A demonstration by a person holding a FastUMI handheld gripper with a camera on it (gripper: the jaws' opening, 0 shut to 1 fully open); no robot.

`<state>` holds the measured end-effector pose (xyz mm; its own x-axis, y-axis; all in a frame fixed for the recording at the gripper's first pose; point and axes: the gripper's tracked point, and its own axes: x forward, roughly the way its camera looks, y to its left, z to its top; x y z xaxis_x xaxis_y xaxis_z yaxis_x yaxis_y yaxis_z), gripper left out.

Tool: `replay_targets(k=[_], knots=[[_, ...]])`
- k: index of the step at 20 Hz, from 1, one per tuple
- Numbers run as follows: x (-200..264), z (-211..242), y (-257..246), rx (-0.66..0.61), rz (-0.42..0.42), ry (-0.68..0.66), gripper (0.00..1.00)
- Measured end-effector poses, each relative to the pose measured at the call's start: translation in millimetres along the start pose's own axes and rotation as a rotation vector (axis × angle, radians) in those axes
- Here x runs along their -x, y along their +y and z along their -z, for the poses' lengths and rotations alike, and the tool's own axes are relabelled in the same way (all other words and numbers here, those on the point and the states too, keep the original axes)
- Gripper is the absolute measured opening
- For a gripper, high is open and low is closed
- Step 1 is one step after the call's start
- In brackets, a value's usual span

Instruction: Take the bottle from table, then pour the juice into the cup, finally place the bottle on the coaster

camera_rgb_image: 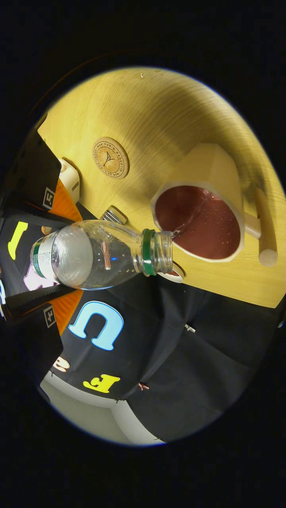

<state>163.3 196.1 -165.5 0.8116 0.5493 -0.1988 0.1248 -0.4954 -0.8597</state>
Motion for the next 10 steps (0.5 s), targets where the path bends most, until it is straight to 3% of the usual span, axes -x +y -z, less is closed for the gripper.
replay_targets(k=[10], knots=[[-2, -7, -15, 0.082, 0.028, -0.055, 0.72]])
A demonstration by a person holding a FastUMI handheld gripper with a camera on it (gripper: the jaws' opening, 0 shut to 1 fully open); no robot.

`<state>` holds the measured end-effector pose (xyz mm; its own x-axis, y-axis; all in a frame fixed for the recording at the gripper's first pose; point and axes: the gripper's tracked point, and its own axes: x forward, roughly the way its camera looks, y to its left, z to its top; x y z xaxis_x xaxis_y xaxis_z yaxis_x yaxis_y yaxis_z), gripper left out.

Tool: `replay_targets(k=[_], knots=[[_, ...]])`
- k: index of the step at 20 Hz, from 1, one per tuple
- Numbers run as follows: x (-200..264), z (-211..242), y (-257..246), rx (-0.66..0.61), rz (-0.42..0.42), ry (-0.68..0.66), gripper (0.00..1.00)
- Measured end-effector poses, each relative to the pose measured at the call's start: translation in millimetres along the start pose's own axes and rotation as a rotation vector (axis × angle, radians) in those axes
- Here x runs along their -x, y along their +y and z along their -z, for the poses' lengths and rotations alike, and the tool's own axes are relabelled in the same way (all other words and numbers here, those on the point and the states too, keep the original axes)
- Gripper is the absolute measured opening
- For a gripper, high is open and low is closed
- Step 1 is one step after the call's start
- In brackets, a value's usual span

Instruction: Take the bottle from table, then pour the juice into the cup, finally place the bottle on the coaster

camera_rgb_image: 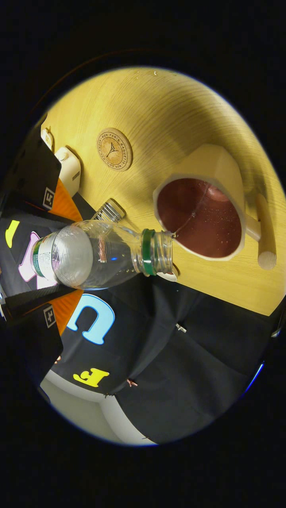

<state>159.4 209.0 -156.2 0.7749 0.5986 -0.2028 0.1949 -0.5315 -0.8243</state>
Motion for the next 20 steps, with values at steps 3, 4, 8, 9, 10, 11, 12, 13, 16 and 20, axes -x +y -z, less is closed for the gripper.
replay_targets(k=[3, 4, 8, 9, 10, 11, 12, 13, 16, 20], knots=[[-3.5, -2.0, -3.2, 0.024, 0.008, -0.019, 0.71], [-4.5, -2.3, -4.6, 0.034, 0.010, -0.025, 0.72], [-5.0, -3.6, -6.2, 0.054, 0.009, -0.033, 0.71], [-4.7, -2.9, -5.2, 0.054, 0.008, -0.033, 0.72], [-4.7, -2.9, -4.7, 0.058, 0.008, -0.035, 0.72], [-4.4, -3.9, -4.6, 0.061, 0.008, -0.036, 0.72], [-3.5, -3.9, -4.2, 0.064, 0.009, -0.038, 0.72], [-2.5, -4.5, -5.0, 0.065, 0.010, -0.039, 0.71], [-2.8, -3.8, -6.0, 0.062, 0.010, -0.038, 0.72], [-2.6, -5.1, -4.9, 0.068, 0.004, -0.038, 0.72]])
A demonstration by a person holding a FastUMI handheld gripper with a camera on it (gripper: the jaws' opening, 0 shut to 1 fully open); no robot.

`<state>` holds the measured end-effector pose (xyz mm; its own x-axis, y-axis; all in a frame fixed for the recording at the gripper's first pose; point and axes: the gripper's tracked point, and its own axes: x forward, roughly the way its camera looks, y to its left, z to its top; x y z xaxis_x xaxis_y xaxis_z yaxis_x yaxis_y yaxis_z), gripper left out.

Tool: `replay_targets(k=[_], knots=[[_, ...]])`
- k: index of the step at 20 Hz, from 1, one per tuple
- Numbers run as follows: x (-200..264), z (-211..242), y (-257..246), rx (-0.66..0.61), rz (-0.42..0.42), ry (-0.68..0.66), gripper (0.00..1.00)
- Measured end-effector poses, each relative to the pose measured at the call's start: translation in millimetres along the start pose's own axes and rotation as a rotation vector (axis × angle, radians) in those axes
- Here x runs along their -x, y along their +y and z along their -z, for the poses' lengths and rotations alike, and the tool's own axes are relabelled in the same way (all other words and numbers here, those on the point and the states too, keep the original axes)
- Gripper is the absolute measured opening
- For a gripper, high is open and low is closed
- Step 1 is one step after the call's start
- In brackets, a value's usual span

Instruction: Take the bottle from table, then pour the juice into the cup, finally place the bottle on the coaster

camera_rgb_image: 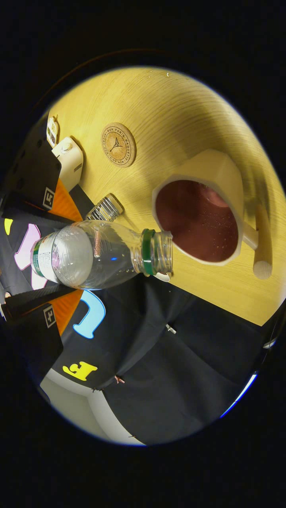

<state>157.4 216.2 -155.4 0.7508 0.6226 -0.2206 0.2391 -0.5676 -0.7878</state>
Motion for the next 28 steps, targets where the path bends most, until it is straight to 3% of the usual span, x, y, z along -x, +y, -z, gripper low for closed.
replay_targets(k=[8, 15, 22, 28], knots=[[2, 3, 3, -0.014, -0.016, 0.017, 0.72], [22, 5, -4, -0.156, -0.009, 0.055, 0.72], [46, 39, -18, -0.580, 0.010, 0.169, 0.72], [67, 70, -23, -1.113, 0.014, 0.235, 0.72]])
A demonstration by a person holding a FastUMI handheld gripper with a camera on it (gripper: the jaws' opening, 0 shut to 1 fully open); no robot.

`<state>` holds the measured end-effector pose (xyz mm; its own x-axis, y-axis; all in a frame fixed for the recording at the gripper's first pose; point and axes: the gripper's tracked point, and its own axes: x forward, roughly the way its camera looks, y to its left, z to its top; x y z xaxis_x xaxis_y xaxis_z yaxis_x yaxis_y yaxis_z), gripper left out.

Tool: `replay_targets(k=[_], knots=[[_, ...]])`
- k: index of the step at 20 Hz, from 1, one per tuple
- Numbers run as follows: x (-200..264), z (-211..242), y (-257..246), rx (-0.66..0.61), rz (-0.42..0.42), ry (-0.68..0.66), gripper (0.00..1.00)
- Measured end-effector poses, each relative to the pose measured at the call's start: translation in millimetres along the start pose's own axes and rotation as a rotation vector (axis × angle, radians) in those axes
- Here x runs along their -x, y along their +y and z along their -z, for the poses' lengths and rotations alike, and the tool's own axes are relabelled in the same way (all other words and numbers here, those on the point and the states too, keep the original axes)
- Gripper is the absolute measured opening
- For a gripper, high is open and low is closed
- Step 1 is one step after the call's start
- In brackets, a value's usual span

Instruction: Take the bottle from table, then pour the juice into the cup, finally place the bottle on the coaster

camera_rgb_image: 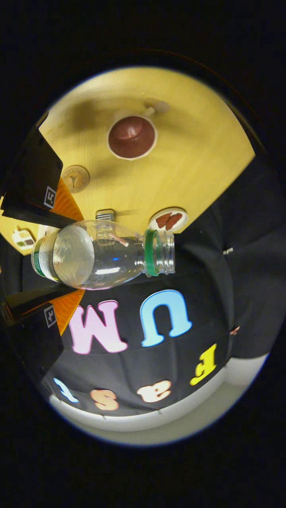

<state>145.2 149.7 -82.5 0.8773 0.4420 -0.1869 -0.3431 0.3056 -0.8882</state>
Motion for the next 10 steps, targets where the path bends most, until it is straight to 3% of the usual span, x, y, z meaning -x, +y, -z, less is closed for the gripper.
replay_targets(k=[4, 10], knots=[[4, 10, -5, -0.296, -0.023, 0.016, 0.72], [-1, 25, 0, -0.633, -0.093, 0.010, 0.72]])
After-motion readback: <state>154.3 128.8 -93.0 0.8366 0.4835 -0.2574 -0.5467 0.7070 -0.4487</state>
